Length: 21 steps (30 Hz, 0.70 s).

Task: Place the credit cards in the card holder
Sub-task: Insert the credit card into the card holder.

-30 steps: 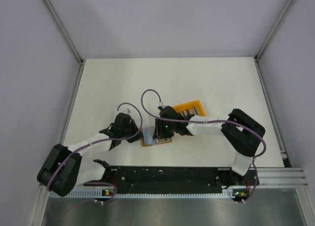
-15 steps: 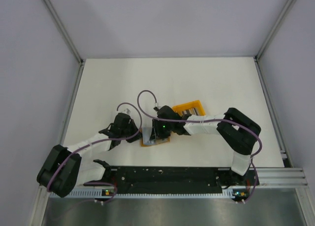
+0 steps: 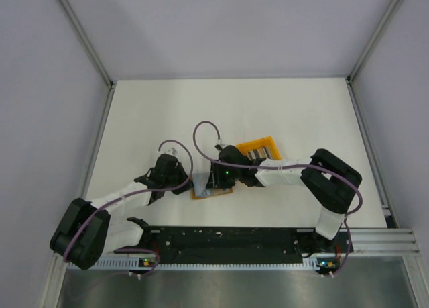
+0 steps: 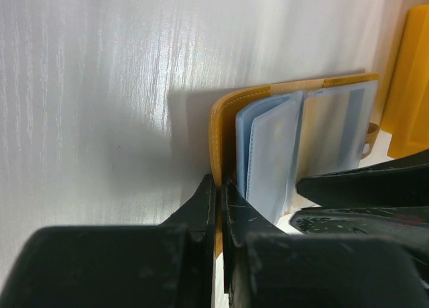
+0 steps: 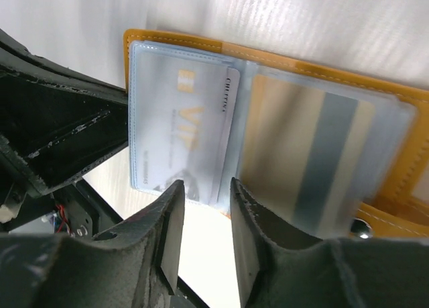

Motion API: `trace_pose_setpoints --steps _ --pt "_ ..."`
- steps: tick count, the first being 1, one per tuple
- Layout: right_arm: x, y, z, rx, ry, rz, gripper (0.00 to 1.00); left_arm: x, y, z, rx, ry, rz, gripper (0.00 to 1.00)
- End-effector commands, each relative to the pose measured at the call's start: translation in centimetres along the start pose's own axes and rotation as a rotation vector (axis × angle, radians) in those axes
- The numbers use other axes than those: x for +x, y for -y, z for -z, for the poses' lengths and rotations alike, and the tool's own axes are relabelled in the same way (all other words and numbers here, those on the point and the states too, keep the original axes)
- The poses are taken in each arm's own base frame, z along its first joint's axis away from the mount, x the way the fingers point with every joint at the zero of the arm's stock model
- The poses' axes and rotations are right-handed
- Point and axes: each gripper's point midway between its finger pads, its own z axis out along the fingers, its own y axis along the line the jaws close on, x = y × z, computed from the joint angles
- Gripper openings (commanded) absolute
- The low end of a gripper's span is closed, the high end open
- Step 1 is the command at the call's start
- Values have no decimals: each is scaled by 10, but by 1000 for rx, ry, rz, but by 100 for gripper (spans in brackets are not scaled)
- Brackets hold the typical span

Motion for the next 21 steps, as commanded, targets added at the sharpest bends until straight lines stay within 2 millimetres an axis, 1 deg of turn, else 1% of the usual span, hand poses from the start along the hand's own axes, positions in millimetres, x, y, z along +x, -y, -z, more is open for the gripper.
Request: trace_pose_setpoints --steps 1,5,9,10,18,21 --pt "-39 -15 25 -21 171 -10 36 4 -17 1 -69 -3 -23 0" --pt "-40 -16 27 -22 174 -6 38 3 -16 3 -71 -1 -31 0" --pt "-33 -18 15 -41 128 -20 39 2 -15 3 -71 -1 -37 0" --pt "-32 -16 13 -32 118 -31 39 2 -15 3 -69 -2 -37 0" --pt "-27 -20 -7 -59 60 -33 40 2 -13 3 -60 -5 -42 0" --pt "-23 -29 -12 -117 34 -29 39 2 -12 3 -57 -6 -42 0"
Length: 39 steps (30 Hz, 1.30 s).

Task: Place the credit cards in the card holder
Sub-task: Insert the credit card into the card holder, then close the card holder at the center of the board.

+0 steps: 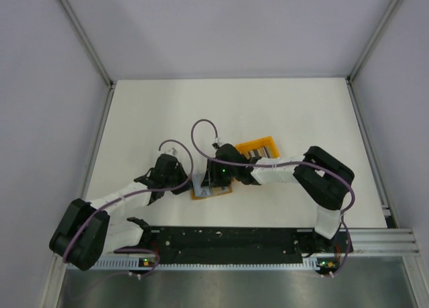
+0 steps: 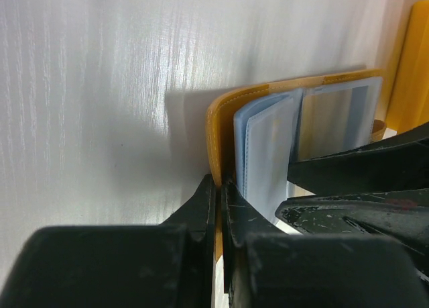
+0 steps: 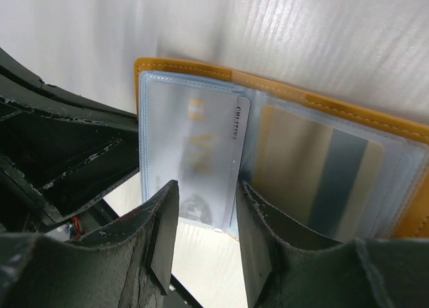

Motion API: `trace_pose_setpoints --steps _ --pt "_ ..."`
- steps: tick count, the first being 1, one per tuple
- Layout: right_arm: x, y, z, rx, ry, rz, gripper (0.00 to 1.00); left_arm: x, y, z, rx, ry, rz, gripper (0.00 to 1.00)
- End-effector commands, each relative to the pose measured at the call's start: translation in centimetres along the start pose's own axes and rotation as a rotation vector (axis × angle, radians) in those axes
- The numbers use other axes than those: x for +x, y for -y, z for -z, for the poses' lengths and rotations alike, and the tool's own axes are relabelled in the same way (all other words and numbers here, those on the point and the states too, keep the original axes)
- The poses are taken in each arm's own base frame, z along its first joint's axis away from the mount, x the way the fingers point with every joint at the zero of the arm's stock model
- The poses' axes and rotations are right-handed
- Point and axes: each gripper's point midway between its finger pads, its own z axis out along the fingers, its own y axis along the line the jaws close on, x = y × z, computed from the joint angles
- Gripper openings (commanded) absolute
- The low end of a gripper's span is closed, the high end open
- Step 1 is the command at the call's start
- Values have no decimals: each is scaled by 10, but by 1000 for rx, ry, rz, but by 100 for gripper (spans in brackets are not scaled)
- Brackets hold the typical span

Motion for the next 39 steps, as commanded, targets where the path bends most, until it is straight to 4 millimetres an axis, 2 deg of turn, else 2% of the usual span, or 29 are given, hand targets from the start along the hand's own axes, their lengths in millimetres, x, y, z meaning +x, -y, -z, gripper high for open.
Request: trace_pose_setpoints --steps 1,5,10,16,19,22,23,24,28,33,37,39 --pt "-11 -29 -6 -119 -3 8 39 2 -11 1 -52 -6 -23 0" --pt "-11 -40 -2 -179 -1 11 35 0 -9 2 -49 -4 -26 0" --pt "-27 -44 20 -175 88 53 35 -4 -7 8 -66 -2 -39 0" --pt "-52 -26 53 -24 202 145 40 -15 -3 29 -133 -23 -125 0" --pt "-55 -18 61 15 211 213 42 -21 -4 42 -184 -57 -197 0" --pt "-42 -3 57 52 151 263 42 -29 -2 59 -237 -90 -280 0" --pt "-38 -2 56 43 131 289 43 -37 5 63 -227 -79 -314 0" --pt "-33 0 55 37 113 308 43 -44 4 69 -263 -69 -335 0" --pt "-21 2 51 -8 74 377 44 -54 11 76 -270 -97 -423 0" --pt "-21 -2 46 -79 103 486 47 -45 15 64 -250 -190 -443 0" --pt "-27 -2 42 -124 179 638 48 -42 11 54 -280 -229 -439 0" --pt "-29 -10 42 -192 239 724 48 -43 10 51 -299 -235 -438 0"
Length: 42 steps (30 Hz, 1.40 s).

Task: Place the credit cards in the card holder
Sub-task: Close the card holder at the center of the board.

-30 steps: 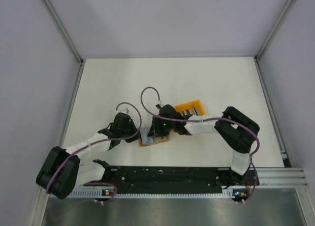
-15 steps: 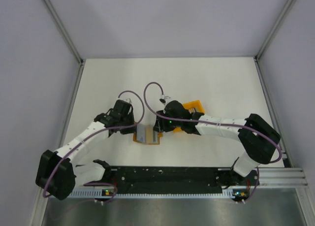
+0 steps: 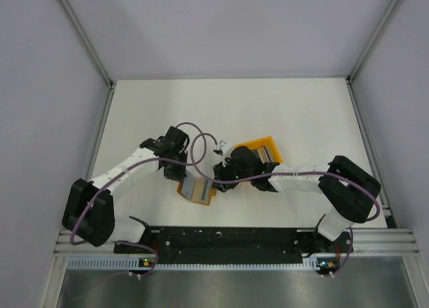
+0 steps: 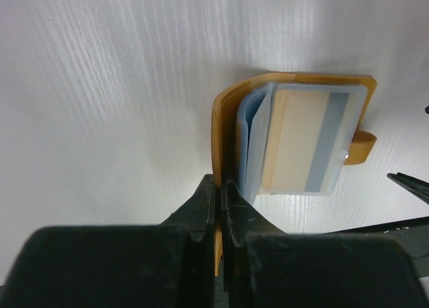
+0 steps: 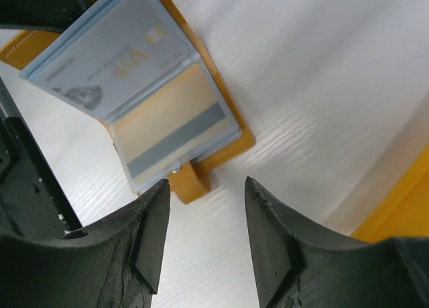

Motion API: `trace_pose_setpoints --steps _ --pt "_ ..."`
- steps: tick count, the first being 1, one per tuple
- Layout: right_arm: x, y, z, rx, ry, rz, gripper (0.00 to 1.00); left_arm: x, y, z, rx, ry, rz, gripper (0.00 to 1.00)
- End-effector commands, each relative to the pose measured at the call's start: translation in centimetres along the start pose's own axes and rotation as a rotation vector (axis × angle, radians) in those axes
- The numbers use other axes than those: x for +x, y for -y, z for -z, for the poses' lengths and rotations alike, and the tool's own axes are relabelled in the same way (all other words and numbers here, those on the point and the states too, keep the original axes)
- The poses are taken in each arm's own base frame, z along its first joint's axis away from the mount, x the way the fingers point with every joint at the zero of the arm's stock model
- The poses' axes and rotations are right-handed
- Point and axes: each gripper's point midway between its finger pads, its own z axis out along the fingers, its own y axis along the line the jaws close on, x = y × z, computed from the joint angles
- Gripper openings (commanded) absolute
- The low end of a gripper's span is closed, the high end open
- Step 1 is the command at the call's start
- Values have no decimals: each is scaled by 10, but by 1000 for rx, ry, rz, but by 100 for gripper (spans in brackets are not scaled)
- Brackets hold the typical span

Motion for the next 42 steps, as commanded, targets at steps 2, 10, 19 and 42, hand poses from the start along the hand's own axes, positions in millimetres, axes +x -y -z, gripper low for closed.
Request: trace_pose_setpoints --steps 2,10,19,42 --pt "-28 -10 -5 -114 202 265 49 -11 6 0 -6 -6 -32 0" --pt "-6 -27 -6 -256 234 407 49 -17 -5 -4 -78 8 -33 0" --pt "11 -27 -24 -222 177 506 49 -17 -2 -7 -58 12 -39 0" --pt "7 -29 -38 -114 281 624 20 -19 7 -10 -8 27 -23 0"
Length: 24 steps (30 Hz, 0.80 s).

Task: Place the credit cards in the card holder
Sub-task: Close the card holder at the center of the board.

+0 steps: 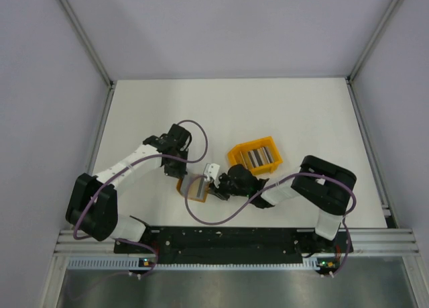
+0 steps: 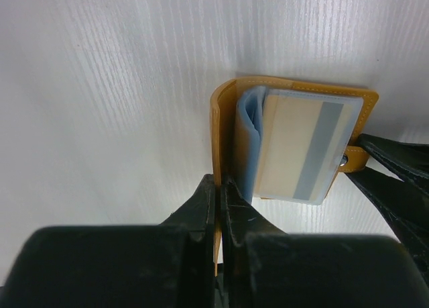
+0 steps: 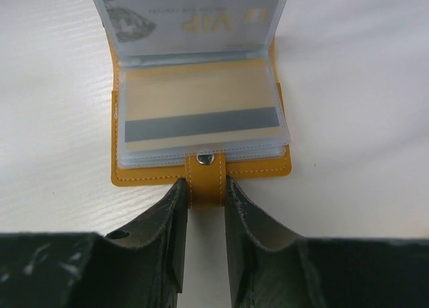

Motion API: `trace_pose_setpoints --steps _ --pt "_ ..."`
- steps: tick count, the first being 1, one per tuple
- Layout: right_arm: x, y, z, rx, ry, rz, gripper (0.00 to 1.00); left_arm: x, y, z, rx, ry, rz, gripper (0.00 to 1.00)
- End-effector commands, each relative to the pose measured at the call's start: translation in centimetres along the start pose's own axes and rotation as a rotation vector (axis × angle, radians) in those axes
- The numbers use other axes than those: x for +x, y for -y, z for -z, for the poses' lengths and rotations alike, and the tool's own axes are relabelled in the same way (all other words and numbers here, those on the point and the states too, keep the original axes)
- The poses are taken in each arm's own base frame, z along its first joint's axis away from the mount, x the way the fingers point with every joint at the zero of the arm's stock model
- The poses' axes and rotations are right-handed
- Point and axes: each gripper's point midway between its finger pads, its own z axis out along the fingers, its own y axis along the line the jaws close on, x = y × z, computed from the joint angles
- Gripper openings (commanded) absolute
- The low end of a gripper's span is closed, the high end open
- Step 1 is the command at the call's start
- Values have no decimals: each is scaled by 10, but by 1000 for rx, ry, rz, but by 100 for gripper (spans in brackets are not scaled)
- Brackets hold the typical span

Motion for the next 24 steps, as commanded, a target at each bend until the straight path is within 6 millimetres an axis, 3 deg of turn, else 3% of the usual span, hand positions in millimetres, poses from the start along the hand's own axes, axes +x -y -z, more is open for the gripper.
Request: trace_pose_setpoints --steps 1,5,11,24 --pt "-23 -5 0 7 106 23 20 -10 20 3 102 32 14 0" --pt "-35 -4 9 43 219 -35 19 -15 25 7 121 52 45 1" --pt "-52 2 32 106 411 -62 15 -13 8 2 17 53 64 2" --pt "-71 5 47 148 553 -58 13 -14 8 -4 16 54 90 1"
